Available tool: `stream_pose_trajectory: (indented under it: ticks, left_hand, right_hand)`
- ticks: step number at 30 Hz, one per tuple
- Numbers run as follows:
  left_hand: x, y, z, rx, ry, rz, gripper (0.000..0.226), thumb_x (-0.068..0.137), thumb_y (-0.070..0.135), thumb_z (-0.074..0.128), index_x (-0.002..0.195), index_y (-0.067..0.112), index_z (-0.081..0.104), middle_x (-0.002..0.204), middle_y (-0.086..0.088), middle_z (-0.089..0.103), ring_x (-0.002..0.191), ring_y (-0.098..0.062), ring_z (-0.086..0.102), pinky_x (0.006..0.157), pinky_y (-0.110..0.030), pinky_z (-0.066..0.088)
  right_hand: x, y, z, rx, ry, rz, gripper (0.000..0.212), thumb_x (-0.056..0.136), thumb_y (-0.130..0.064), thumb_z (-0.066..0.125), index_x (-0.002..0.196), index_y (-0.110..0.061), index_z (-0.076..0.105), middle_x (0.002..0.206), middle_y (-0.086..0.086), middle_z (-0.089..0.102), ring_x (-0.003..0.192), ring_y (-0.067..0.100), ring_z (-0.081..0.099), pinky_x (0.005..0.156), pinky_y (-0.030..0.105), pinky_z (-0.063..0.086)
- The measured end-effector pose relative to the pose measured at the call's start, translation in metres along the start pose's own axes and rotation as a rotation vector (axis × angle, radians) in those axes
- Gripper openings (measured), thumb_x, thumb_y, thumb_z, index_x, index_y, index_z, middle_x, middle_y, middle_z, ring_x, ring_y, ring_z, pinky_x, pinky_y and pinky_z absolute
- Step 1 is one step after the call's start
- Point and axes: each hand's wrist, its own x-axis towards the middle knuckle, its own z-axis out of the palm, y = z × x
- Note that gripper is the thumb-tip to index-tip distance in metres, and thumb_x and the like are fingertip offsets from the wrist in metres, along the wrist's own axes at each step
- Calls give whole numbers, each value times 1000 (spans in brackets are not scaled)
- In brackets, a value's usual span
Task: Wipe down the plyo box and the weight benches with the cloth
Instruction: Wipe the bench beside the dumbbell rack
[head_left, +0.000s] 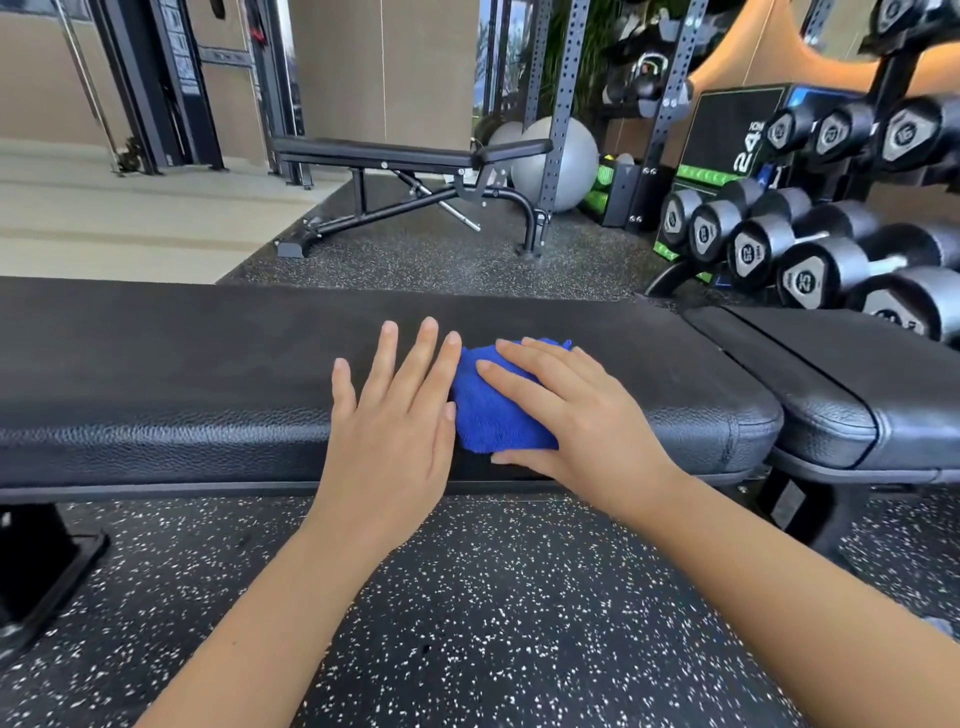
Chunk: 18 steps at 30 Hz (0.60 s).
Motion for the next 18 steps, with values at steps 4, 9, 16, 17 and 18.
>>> stream_pose_trajectory:
  ticks: [4, 9, 16, 17, 18]
  left_hand:
    - [3, -2, -8, -28, -3, -9, 51, 94, 29, 24, 141, 10, 35, 147, -7, 36, 136, -32, 26, 98, -63, 26]
    - [10, -5, -25, -52, -16, -15, 51, 95, 31, 25, 141, 12, 34, 149, -5, 33, 138, -30, 23, 100, -62, 23]
    - [40, 5, -66, -27, -206, 86, 50, 94, 31, 27, 138, 10, 40, 145, -8, 39, 133, -34, 33, 96, -62, 31]
    - [48, 6, -76, -17, -236, 91, 50, 94, 31, 27, 137, 10, 41, 144, -8, 40, 132, -34, 35, 95, -62, 32]
    - [58, 6, -87, -13, -264, 86, 50, 93, 31, 27, 137, 10, 41, 143, -8, 41, 132, -33, 36, 95, -62, 33]
  right_hand:
    - [1, -3, -6, 65, 89, 31, 48, 84, -48, 53, 124, -23, 45, 126, 9, 59, 115, 24, 56, 96, 34, 42]
    - [5, -3, -13, 21, 110, -62, 28, 98, -37, 41, 116, -18, 49, 116, 14, 64, 106, 27, 62, 88, 36, 50]
    - [32, -2, -53, 65, -125, -45, 24, 90, -28, 46, 108, -15, 56, 102, 9, 67, 83, 26, 65, 58, 31, 55]
    - [41, -2, -62, 122, -180, 1, 25, 92, -30, 43, 109, -17, 54, 100, 7, 68, 77, 26, 66, 53, 32, 55]
    - [50, -2, -71, 172, -233, 55, 25, 92, -32, 41, 110, -18, 51, 98, 5, 68, 73, 26, 66, 50, 32, 54]
